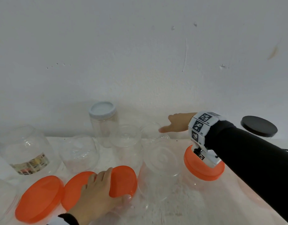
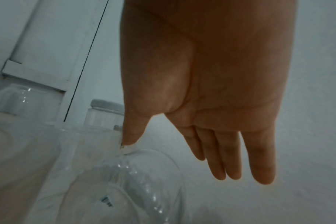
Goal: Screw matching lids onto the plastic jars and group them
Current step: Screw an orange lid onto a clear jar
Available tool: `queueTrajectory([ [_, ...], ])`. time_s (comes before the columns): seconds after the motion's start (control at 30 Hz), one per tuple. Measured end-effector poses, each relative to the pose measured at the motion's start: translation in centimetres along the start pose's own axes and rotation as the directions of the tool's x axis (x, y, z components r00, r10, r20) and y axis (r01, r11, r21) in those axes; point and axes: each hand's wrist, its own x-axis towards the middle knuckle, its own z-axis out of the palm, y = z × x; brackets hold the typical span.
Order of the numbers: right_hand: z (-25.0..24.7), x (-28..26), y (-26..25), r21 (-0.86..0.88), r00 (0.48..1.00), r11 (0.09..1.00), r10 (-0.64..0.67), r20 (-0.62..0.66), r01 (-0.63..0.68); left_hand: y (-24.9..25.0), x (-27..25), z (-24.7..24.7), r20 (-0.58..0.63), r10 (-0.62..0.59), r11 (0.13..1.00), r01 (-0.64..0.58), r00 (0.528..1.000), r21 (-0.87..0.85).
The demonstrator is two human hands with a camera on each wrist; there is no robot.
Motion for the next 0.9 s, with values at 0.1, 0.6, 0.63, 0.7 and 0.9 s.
queueTrajectory([
  [0.1,0.2,0.9,-1.7,-0.012,0.999,1.000,-0.009,0.031,0.009,-0.1,0.2,0.1,-0.002,0.002,1.000,-0.002,1.000,0.013],
  [0.6,1.3,1.6,-3.5,-0.061,1.000,0.998,-0.004,0.021,0.006,0.3,-0.6,-0.2,-0.023,0.020,0.999,-0.021,1.000,-0.030],
  [0.63,1.3,1.4,-3.3,-0.060,1.000,0.998,-0.010,0.015,0.011,0.4,-0.7,-0.3,-0.022,0.024,0.998,-0.025,0.999,-0.053],
  [0.7,1.1,0.8,-3.0,-0.062,1.000,0.998,-0.022,-0.007,0.021,0.3,-1.0,-0.6,-0.031,0.037,0.993,-0.041,0.999,-0.107],
  [0.9,0.2,-2.0,-2.3,-0.253,0.986,0.966,-0.098,-0.136,0.061,0.2,-2.1,-1.1,-0.100,0.063,0.963,-0.087,0.993,-0.256],
])
